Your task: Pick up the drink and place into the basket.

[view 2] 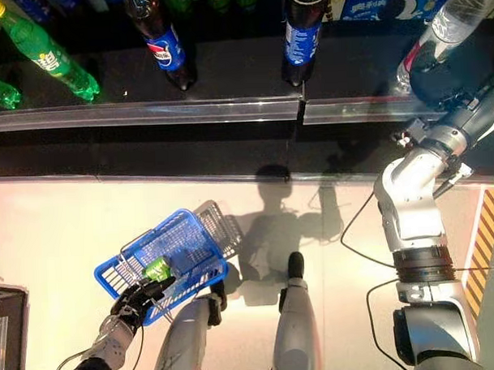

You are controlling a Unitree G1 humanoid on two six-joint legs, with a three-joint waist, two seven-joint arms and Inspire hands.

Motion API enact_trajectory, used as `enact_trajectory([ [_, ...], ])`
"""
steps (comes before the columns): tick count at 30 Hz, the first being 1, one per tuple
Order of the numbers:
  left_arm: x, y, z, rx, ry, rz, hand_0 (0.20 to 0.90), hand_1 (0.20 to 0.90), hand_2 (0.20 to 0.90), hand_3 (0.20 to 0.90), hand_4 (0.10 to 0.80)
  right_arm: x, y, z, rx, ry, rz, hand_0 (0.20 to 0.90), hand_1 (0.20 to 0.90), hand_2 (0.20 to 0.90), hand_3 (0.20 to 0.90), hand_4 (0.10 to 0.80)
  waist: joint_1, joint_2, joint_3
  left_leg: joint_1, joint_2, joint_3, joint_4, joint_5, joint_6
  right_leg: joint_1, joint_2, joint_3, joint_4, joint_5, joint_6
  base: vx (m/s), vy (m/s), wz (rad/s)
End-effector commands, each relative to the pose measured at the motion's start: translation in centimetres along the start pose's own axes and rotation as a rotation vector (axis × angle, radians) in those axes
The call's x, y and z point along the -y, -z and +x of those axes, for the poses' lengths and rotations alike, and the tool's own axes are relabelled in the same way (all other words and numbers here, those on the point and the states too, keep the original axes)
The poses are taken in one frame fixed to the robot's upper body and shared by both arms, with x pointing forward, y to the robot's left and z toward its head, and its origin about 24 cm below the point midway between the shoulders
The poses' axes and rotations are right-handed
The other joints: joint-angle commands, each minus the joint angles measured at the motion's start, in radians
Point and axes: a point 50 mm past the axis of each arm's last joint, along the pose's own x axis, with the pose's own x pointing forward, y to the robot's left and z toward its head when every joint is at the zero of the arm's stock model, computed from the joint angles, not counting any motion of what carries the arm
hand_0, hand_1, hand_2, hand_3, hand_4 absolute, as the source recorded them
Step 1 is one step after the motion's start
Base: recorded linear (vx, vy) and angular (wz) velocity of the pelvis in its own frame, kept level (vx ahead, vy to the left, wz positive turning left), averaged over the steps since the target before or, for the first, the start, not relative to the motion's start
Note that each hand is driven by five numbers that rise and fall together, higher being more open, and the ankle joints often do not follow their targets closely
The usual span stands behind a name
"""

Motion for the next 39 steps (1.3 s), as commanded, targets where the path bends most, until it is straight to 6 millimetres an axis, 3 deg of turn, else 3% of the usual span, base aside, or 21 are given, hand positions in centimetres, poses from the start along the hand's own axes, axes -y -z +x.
enact_trajectory([
  [1,-1.2,2.1,-1.1,-0.052,0.04,-0.007,0.3,0.3,0.3,0.2,0.1,-0.5,-7.1,2.5,0.288,-0.018,0.096,0.9,0.9,0.9,0.9,0.8,0.011,-0.034,-0.039,-0.035,0.002,-0.073,0.064,0.028,0.001,0.049,0.014,-0.037,0.032,-0.061,-0.055,0.0,0.0,0.0],
  [17,-0.2,1.1,-0.7,-0.05,0.067,0.024,0.3,0.3,0.3,0.2,0.1,-1.0,-6.4,5.7,0.169,0.075,0.055,0.9,0.9,0.9,0.9,0.8,0.035,-0.009,-0.003,-0.053,-0.006,-0.077,0.084,0.024,0.008,0.037,0.0,-0.053,0.055,-0.069,-0.059,0.0,-0.007,0.01],
  [39,-0.2,0.7,-1.0,-0.052,0.103,0.047,0.3,0.3,0.3,0.2,0.1,-1.5,-10.1,8.8,0.221,0.128,0.062,0.9,0.9,0.9,0.9,0.8,0.055,0.04,-0.003,-0.141,-0.025,-0.09,0.077,0.046,0.014,-0.085,-0.004,-0.049,0.121,-0.086,-0.071,0.004,-0.003,0.0],
])
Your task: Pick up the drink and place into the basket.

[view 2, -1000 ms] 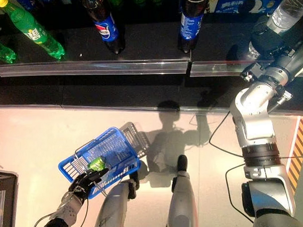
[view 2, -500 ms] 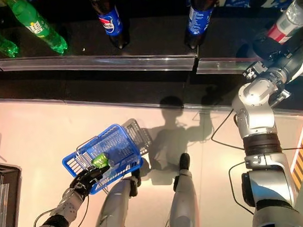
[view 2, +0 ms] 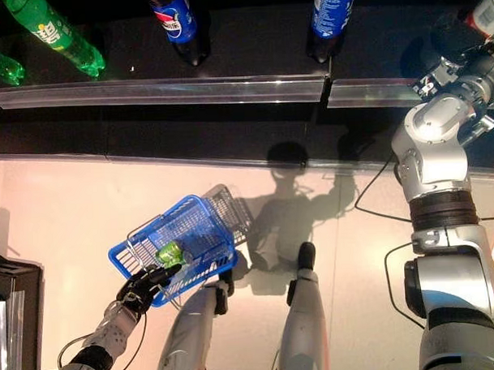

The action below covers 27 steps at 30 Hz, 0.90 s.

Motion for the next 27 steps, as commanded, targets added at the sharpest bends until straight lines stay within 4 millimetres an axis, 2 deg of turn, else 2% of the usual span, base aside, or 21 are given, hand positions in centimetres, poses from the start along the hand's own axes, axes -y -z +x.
enact_trajectory([
  [1,-2.4,2.5,-1.6,-0.07,0.01,0.031,0.3,0.3,0.3,0.2,0.1,1.1,-8.5,2.6,0.299,0.061,0.127,0.9,0.9,0.9,0.9,0.8,0.013,-0.002,-0.019,-0.055,-0.003,-0.064,0.064,0.042,0.013,0.018,0.017,-0.045,0.064,-0.076,-0.074,0.0,0.0,0.0],
  [5,-2.6,2.5,-1.7,-0.07,0.012,0.037,0.3,0.3,0.3,0.2,0.1,1.4,-9.2,3.0,0.318,0.084,0.114,0.9,0.9,0.9,0.9,0.8,0.017,0.002,-0.019,-0.056,-0.003,-0.066,0.052,0.049,0.011,0.013,0.019,-0.05,0.067,-0.08,-0.076,0.008,-0.028,-0.01],
  [6,-2.7,2.4,-1.7,-0.07,0.014,0.038,0.3,0.3,0.3,0.2,0.1,1.5,-9.4,3.2,0.321,0.096,0.111,0.865,0.865,0.865,0.859,0.759,0.018,0.004,-0.019,-0.058,-0.003,-0.066,0.051,0.051,0.011,0.007,0.019,-0.052,0.072,-0.082,-0.077,0.0,0.0,0.0],
  [7,-2.7,2.4,-1.7,-0.07,0.014,0.038,0.3,0.3,0.3,0.2,0.1,1.6,-9.5,3.3,0.321,0.101,0.111,0.568,0.568,0.568,0.513,0.413,0.019,0.005,-0.019,-0.059,-0.004,-0.066,0.05,0.052,0.011,0.004,0.018,-0.053,0.074,-0.082,-0.077,0.0,0.0,0.0],
  [8,-2.8,2.4,-1.7,-0.069,0.017,0.04,0.3,0.3,0.3,0.2,0.1,1.7,-9.6,3.6,0.318,0.11,0.111,0.3,0.3,0.3,0.2,0.1,0.02,0.007,-0.019,-0.063,-0.004,-0.067,0.049,0.054,0.01,0.0,0.017,-0.053,0.077,-0.083,-0.077,0.0,0.0,0.0],
  [15,-2.9,2.4,-1.8,-0.065,0.033,0.041,0.3,0.3,0.3,0.2,0.1,2.1,-9.6,3.9,0.314,0.117,0.12,0.3,0.3,0.3,0.2,0.1,0.02,0.017,-0.019,-0.057,-0.007,-0.063,0.036,0.059,0.01,-0.006,0.018,-0.054,0.08,-0.087,-0.079,0.0,0.0,0.0],
  [27,-3.1,2.1,-1.8,-0.05,0.034,0.017,0.3,0.3,0.3,0.2,0.1,2.7,-9.5,4.2,0.324,0.098,0.12,0.3,0.3,0.3,0.2,0.1,0.014,0.012,-0.019,-0.021,-0.01,-0.055,0.05,0.055,0.01,0.033,0.018,-0.058,0.086,-0.098,-0.088,-0.027,0.015,0.01],
])
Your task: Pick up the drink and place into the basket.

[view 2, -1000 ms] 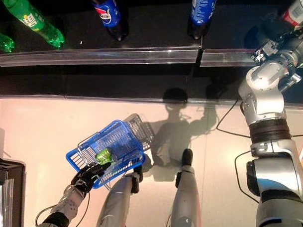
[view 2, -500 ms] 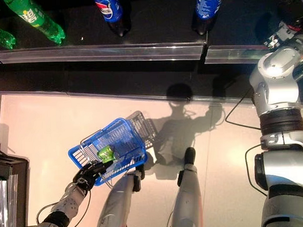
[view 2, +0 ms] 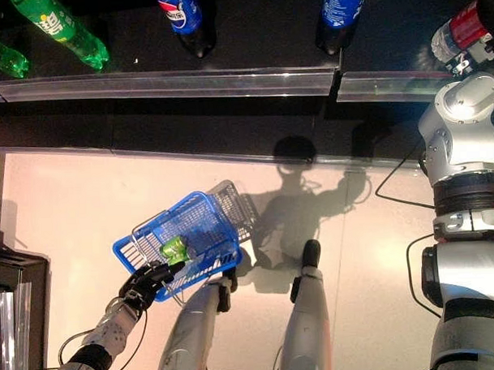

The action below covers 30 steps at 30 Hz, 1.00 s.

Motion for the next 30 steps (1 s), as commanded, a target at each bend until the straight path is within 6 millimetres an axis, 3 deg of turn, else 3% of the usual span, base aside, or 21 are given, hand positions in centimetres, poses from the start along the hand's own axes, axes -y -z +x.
enact_trajectory([
  [1,-3.4,2.6,-2.0,-0.058,-0.025,-0.01,0.3,0.3,0.3,0.2,0.1,1.3,-8.6,1.8,0.327,0.003,0.158,0.3,0.3,0.3,0.2,0.1,-0.003,0.007,-0.018,-0.004,0.01,-0.051,0.055,0.041,0.006,0.07,0.04,-0.056,0.05,-0.094,-0.086,0.0,0.0,0.0],
  [13,-4.2,2.1,-2.1,-0.013,-0.065,-0.07,0.3,0.3,0.3,0.2,0.1,1.4,-7.1,-0.3,0.337,-0.152,0.188,0.3,0.3,0.3,0.2,0.1,-0.017,-0.031,-0.05,0.08,0.021,-0.042,0.059,0.025,0.004,0.172,0.05,-0.067,0.033,-0.112,-0.095,-0.024,0.016,0.04],
  [19,-4.3,1.1,-2.2,0.089,-0.068,-0.175,0.3,0.3,0.3,0.2,0.1,1.5,-5.9,-3.3,0.369,-0.317,0.191,0.3,0.3,0.3,0.2,0.1,-0.027,-0.065,-0.101,0.136,0.032,-0.033,0.035,0.013,0.001,0.241,0.059,-0.075,0.004,-0.123,-0.099,-0.004,0.011,0.01],
  [25,-3.8,0.0,-2.4,0.171,-0.034,-0.18,0.3,0.3,0.3,0.2,0.1,1.9,-4.5,-6.1,0.377,-0.453,0.205,0.3,0.3,0.3,0.2,0.1,-0.032,-0.098,-0.147,0.174,0.042,-0.03,0.017,0.006,0.001,0.291,0.068,-0.082,-0.023,-0.121,-0.1,0.027,-0.002,0.03],
  [27,-3.4,-0.8,-2.7,0.221,0.007,-0.117,0.3,0.3,0.3,0.2,0.1,1.9,-3.4,-8.4,0.376,-0.558,0.217,0.3,0.3,0.3,0.2,0.1,-0.035,-0.118,-0.178,0.206,0.047,-0.028,-0.004,0.0,0.001,0.331,0.076,-0.079,-0.046,-0.12,-0.096,0.083,0.01,0.07],
  [30,-2.9,-1.3,-2.8,0.252,0.041,-0.124,0.3,0.3,0.3,0.2,0.1,1.9,-3.2,-9.7,0.372,-0.634,0.23,0.3,0.3,0.3,0.2,0.1,-0.037,-0.124,-0.196,0.23,0.05,-0.023,-0.018,-0.003,0.001,0.355,0.08,-0.079,-0.057,-0.121,-0.094,0.075,0.046,0.06],
])
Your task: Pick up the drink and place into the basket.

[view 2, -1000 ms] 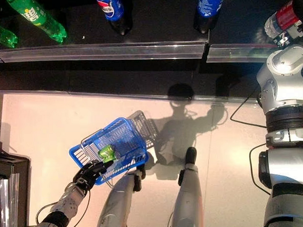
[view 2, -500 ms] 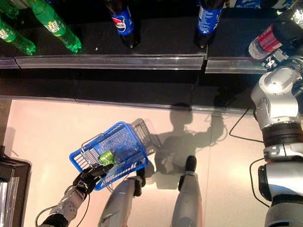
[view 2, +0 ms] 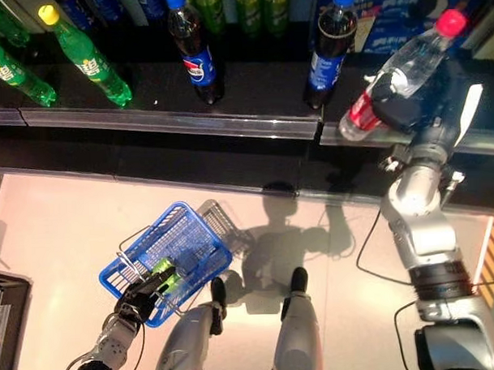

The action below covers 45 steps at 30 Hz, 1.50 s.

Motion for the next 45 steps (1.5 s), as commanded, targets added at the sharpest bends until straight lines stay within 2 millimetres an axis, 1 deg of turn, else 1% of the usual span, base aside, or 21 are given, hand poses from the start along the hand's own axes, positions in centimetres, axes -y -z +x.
enact_trajectory([
  [1,-0.2,-3.6,-1.3,0.22,0.143,0.063,0.3,0.3,0.3,0.2,0.1,-0.2,-10.3,0.3,0.517,-0.092,0.104,0.3,0.3,0.3,0.2,0.1,-0.01,-0.042,-0.194,-0.031,0.027,0.007,0.078,-0.01,0.013,0.059,0.053,-0.023,0.036,-0.098,-0.096,0.071,0.058,0.03],
  [2,0.5,-4.1,-1.5,0.245,0.175,0.05,0.3,0.3,0.3,0.2,0.1,-0.7,-10.0,-0.4,0.499,-0.159,0.125,0.3,0.3,0.3,0.2,0.1,-0.01,-0.044,-0.204,-0.019,0.028,0.008,0.073,-0.012,0.012,0.072,0.055,-0.023,0.031,-0.1,-0.095,0.07,0.058,0.04],
  [3,0.6,-4.2,-1.5,0.249,0.182,0.049,0.3,0.3,0.3,0.2,0.1,-0.8,-9.9,-0.6,0.494,-0.171,0.129,0.3,0.3,0.3,0.2,0.1,-0.009,-0.045,-0.205,-0.017,0.027,0.008,0.072,-0.012,0.012,0.075,0.056,-0.024,0.03,-0.1,-0.095,0.081,0.054,0.07],
  [4,1.2,-4.7,-1.7,0.27,0.212,0.042,0.3,0.3,0.3,0.2,0.1,-1.4,-9.5,-1.3,0.475,-0.237,0.145,0.3,0.3,0.3,0.2,0.1,-0.006,-0.047,-0.212,-0.007,0.029,0.008,0.068,-0.013,0.01,0.088,0.057,-0.025,0.025,-0.102,-0.093,0.047,0.029,0.11],
  [7,1.5,-4.9,-1.9,0.283,0.232,0.042,0.3,0.3,0.3,0.2,0.1,-1.9,-9.3,-1.7,0.464,-0.279,0.156,0.3,0.3,0.3,0.2,0.1,-0.004,-0.049,-0.215,0.002,0.029,0.006,0.061,-0.013,0.01,0.097,0.058,-0.027,0.021,-0.102,-0.092,0.043,0.027,0.13],
  [8,3.0,-5.7,-2.3,0.317,0.303,0.035,0.3,0.3,0.3,0.2,0.1,-3.5,-9.0,-3.3,0.449,-0.409,0.188,0.3,0.3,0.3,0.2,0.1,0.008,-0.052,-0.225,0.022,0.028,0.002,0.044,-0.012,0.01,0.12,0.059,-0.033,0.008,-0.102,-0.087,0.055,0.032,0.07],
  [11,4.2,-6.3,-2.8,0.341,0.37,0.028,0.3,0.3,0.3,0.2,0.1,-4.9,-9.1,-4.6,0.453,-0.515,0.227,0.3,0.3,0.3,0.2,0.1,0.018,-0.053,-0.232,0.042,0.028,-0.001,0.026,-0.008,0.01,0.143,0.06,-0.041,-0.006,-0.1,-0.083,0.056,0.038,0.04],
  [13,4.5,-6.5,-3.0,0.346,0.394,0.018,0.3,0.3,0.3,0.2,0.1,-5.2,-9.2,-5.1,0.457,-0.55,0.244,0.3,0.3,0.3,0.2,0.1,0.022,-0.053,-0.235,0.049,0.028,-0.004,0.021,-0.007,0.01,0.153,0.06,-0.044,-0.01,-0.101,-0.082,0.04,0.033,0.08],
  [15,5.8,-7.1,-3.6,0.359,0.458,0.006,0.3,0.3,0.3,0.2,0.1,-6.4,-9.6,-6.1,0.467,-0.626,0.284,0.3,0.3,0.3,0.2,0.1,0.037,-0.05,-0.239,0.056,0.023,-0.015,0.016,-0.006,0.01,0.167,0.057,-0.054,-0.014,-0.103,-0.08,0.042,0.047,0.12],
  [21,8.0,-7.9,-5.3,0.378,0.605,0.015,0.3,0.3,0.3,0.2,0.1,-8.5,-10.0,-8.0,0.454,-0.766,0.331,0.3,0.3,0.3,0.2,0.1,0.074,-0.045,-0.243,0.062,0.012,-0.042,0.013,-0.004,0.011,0.188,0.047,-0.078,-0.013,-0.105,-0.075,0.029,0.031,0.16],
  [23,8.8,-8.2,-6.2,0.384,0.662,0.021,0.3,0.3,0.3,0.2,0.1,-8.9,-10.0,-8.7,0.438,-0.793,0.347,0.3,0.3,0.3,0.2,0.1,0.091,-0.044,-0.242,0.063,0.008,-0.053,0.011,-0.003,0.012,0.197,0.043,-0.089,-0.014,-0.105,-0.072,0.019,0.02,0.16],
  [24,8.8,-8.2,-6.3,0.384,0.662,0.021,0.3,0.3,0.3,0.2,0.1,-9.0,-10.0,-8.7,0.438,-0.793,0.348,0.3,0.3,0.3,0.2,0.1,0.09,-0.044,-0.242,0.064,0.008,-0.054,0.011,-0.003,0.012,0.197,0.042,-0.09,-0.015,-0.105,-0.072,0.023,0.009,0.28],
  [25,9.4,-8.5,-6.9,0.387,0.707,0.027,0.3,0.3,0.3,0.2,0.1,-9.3,-9.8,-9.1,0.438,-0.804,0.339,0.3,0.3,0.3,0.2,0.1,0.103,-0.043,-0.239,0.063,0.003,-0.064,0.012,-0.002,0.013,0.202,0.039,-0.096,-0.015,-0.103,-0.068,0.02,0.003,0.24],
  [28,10.5,-9.1,-7.7,0.394,0.764,0.044,0.3,0.3,0.3,0.2,0.1,-9.8,-9.6,-9.6,0.424,-0.815,0.333,0.3,0.3,0.3,0.2,0.1,0.118,-0.043,-0.237,0.063,-0.001,-0.074,0.014,-0.001,0.013,0.21,0.034,-0.106,-0.019,-0.101,-0.063,0.025,0.005,0.23],
  [29,10.5,-9.1,-7.8,0.394,0.764,0.044,0.3,0.3,0.3,0.2,0.1,-9.8,-9.6,-9.6,0.424,-0.815,0.333,0.3,0.3,0.3,0.2,0.1,0.117,-0.043,-0.237,0.063,-0.001,-0.075,0.014,-0.001,0.013,0.21,0.034,-0.106,-0.019,-0.101,-0.063,0.031,0.001,0.2],
  [32,12.3,-10.3,-9.6,0.415,0.901,0.053,0.3,0.3,0.3,0.2,0.1,-10.4,-9.3,-9.9,0.404,-0.814,0.312,0.3,0.3,0.3,0.2,0.1,0.139,-0.041,-0.233,0.058,-0.008,-0.092,0.018,0.001,0.013,0.218,0.028,-0.121,-0.026,-0.097,-0.057,0.028,-0.004,0.17],
  [33,12.6,-10.4,-9.9,0.418,0.918,0.057,0.3,0.3,0.3,0.2,0.1,-10.5,-9.3,-10.0,0.403,-0.813,0.31,0.3,0.3,0.3,0.2,0.1,0.142,-0.041,-0.231,0.057,-0.009,-0.094,0.019,0.001,0.013,0.219,0.027,-0.123,-0.027,-0.096,-0.056,0.009,-0.013,0.16],
  [37,14.5,-11.4,-12.2,0.441,1.082,0.093,0.3,0.3,0.3,0.2,0.1,-11.2,-9.1,-10.5,0.388,-0.816,0.311,0.3,0.3,0.3,0.2,0.1,0.161,-0.04,-0.217,0.046,-0.015,-0.108,0.029,0.002,0.013,0.222,0.02,-0.138,-0.031,-0.089,-0.05,-0.001,-0.015,0.16],
  [38,14.5,-11.5,-12.3,0.442,1.088,0.096,0.3,0.3,0.3,0.2,0.1,-11.2,-9.1,-10.6,0.388,-0.817,0.311,0.3,0.3,0.3,0.2,0.1,0.161,-0.04,-0.216,0.045,-0.016,-0.109,0.03,0.002,0.013,0.222,0.019,-0.139,-0.031,-0.089,-0.049,0.0,-0.017,0.27],
  [39,15.1,-12.0,-13.3,0.46,1.153,0.112,0.3,0.3,0.3,0.2,0.1,-11.5,-9.0,-10.7,0.377,-0.823,0.312,0.3,0.3,0.3,0.2,0.1,0.167,-0.04,-0.211,0.039,-0.019,-0.113,0.035,0.002,0.013,0.223,0.017,-0.143,-0.032,-0.086,-0.047,0.003,-0.011,0.21],
  [45,16.6,-13.4,-15.8,0.516,1.335,0.143,0.3,0.3,0.3,0.2,0.1,-12.4,-8.4,-11.4,0.332,-0.828,0.287,0.3,0.3,0.3,0.2,0.1,0.182,-0.039,-0.209,0.034,-0.026,-0.127,0.039,0.004,0.01,0.229,0.007,-0.153,-0.039,-0.08,-0.039,0.022,0.003,0.06],
])
